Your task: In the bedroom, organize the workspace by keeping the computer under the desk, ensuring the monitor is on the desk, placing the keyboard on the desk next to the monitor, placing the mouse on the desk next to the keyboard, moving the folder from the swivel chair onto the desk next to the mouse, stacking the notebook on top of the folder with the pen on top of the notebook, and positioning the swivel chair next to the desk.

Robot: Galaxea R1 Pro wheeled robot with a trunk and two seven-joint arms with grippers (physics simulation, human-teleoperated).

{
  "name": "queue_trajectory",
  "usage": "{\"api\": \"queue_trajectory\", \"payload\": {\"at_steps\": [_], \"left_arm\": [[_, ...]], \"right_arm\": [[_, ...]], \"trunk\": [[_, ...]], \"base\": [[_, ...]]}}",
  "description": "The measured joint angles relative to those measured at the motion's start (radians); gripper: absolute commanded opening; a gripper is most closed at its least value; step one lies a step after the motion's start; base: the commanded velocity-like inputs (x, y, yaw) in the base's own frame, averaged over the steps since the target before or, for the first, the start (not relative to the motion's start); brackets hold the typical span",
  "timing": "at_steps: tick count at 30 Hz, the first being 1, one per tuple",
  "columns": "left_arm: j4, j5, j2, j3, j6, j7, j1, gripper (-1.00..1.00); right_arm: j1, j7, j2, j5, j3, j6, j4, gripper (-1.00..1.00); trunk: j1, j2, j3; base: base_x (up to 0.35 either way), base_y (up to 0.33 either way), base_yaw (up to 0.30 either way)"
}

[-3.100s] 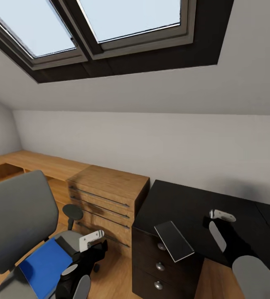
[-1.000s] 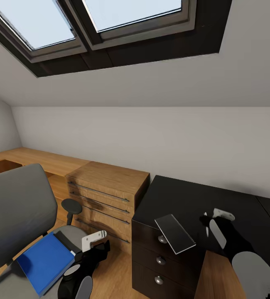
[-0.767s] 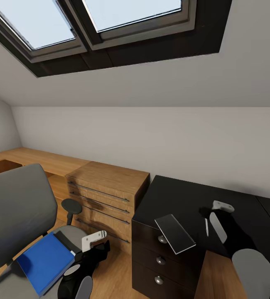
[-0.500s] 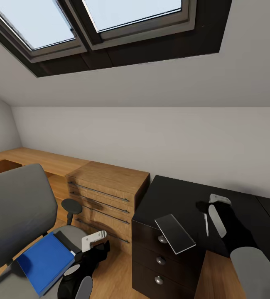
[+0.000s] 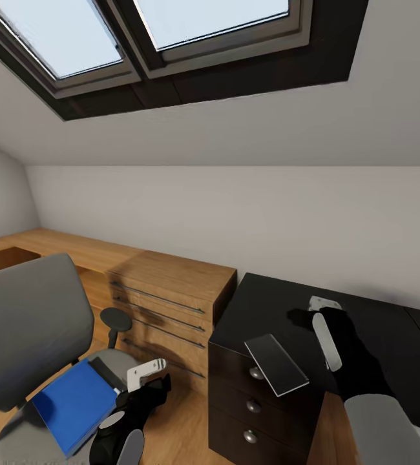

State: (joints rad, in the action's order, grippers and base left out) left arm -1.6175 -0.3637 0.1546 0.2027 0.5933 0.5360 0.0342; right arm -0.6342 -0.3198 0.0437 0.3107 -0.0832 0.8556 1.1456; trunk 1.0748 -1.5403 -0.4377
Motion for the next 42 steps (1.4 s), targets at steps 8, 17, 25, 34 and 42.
{"api": "queue_trajectory", "payload": {"at_steps": [8,17,25,34,42], "left_arm": [[0.000,0.000,0.000,0.000,0.000,0.000,0.000,1.00],[0.000,0.000,0.000,0.000,-0.001,0.000,0.000,1.00],[0.000,0.000,0.000,0.000,-0.001,0.000,0.000,1.00],[0.000,0.000,0.000,0.000,-0.001,0.000,0.000,1.00],[0.000,0.000,0.000,0.000,-0.001,0.000,0.000,1.00]], "right_arm": [[0.005,-0.001,-0.015,-0.005,0.001,-0.010,0.002,1.00],[0.015,-0.003,-0.024,-0.007,0.003,-0.018,0.003,1.00],[0.016,-0.004,-0.027,-0.006,0.005,-0.017,0.006,1.00],[0.019,-0.005,-0.029,-0.006,0.006,-0.016,0.012,1.00],[0.029,-0.005,-0.029,-0.005,0.008,-0.016,0.021,1.00]], "trunk": [[0.000,0.000,0.000],[0.000,0.000,0.000],[0.000,0.000,0.000],[0.000,0.000,0.000],[0.000,0.000,0.000]], "base": [[0.000,0.000,0.259],[0.000,0.000,0.279],[0.000,0.000,0.281],[0.000,0.000,0.281],[0.000,0.000,0.281]]}}
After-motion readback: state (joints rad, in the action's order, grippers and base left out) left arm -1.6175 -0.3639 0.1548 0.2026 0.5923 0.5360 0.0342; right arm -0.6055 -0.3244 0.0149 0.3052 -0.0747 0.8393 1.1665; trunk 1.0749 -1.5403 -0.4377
